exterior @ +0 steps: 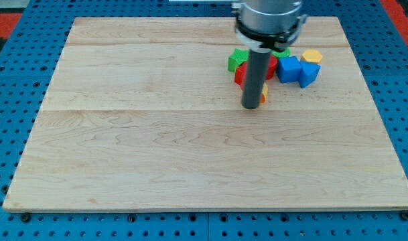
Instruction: Move the heart into the group of blocks
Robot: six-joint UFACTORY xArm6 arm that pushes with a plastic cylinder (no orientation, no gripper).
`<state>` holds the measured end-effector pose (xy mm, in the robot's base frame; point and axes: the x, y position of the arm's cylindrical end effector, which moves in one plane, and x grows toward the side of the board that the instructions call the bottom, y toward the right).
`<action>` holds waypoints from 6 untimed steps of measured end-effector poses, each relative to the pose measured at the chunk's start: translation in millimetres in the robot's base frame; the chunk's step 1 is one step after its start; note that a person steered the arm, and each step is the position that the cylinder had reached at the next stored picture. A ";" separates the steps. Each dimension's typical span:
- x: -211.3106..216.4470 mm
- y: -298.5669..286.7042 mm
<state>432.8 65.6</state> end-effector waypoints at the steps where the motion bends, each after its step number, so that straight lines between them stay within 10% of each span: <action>1: 0.8 -4.9; 3: -43.7 18.0; 6: 14.2 74.8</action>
<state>447.0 140.3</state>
